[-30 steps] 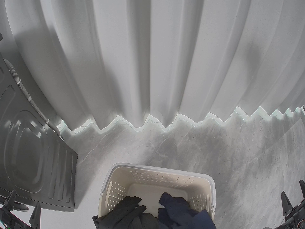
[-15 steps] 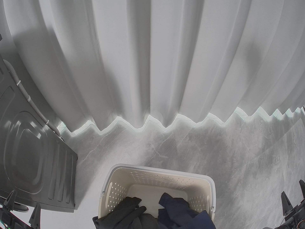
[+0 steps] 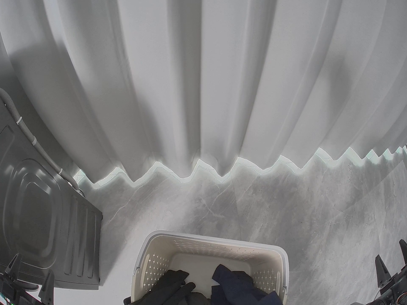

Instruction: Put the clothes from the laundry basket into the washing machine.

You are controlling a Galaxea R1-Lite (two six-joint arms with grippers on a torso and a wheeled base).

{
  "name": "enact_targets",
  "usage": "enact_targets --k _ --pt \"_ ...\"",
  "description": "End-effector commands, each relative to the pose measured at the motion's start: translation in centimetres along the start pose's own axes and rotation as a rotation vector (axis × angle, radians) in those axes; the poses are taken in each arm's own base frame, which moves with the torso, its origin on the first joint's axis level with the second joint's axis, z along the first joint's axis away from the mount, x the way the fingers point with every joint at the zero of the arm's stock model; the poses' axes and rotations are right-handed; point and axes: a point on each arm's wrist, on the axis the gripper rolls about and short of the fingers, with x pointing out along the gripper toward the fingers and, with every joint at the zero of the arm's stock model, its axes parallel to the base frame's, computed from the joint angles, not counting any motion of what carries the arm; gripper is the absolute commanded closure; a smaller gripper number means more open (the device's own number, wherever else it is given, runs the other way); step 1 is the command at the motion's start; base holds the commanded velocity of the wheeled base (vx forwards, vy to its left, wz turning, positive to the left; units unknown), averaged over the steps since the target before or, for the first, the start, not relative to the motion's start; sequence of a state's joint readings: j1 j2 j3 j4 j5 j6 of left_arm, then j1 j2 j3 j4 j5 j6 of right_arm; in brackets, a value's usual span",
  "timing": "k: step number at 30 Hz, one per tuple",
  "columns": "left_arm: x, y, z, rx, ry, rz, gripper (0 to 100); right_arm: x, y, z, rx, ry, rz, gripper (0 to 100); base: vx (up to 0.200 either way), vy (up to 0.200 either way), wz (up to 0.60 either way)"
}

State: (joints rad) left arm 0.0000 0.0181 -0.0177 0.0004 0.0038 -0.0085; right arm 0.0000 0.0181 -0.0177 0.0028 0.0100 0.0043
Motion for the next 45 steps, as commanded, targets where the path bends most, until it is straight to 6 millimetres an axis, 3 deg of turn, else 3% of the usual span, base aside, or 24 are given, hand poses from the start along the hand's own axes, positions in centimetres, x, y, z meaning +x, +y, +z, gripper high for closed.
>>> enact_targets --k 1,20,45 --pt "-0.02 0.01 -0.50 -0.001 -0.001 0.001 0 0.09 0.00 -0.46 0.000 0.012 0.001 0 0.000 0.000 0.00" --pt "-0.02 0.01 -0.50 -0.001 -0.001 0.001 0 0.07 0.00 -0.46 0.000 0.011 0.001 0 0.000 0.000 0.00" --pt "-0.02 0.00 -0.50 -0.004 -0.001 -0.001 0 0.07 -0.01 -0.46 0.000 0.011 0.001 0 -0.200 0.000 0.00"
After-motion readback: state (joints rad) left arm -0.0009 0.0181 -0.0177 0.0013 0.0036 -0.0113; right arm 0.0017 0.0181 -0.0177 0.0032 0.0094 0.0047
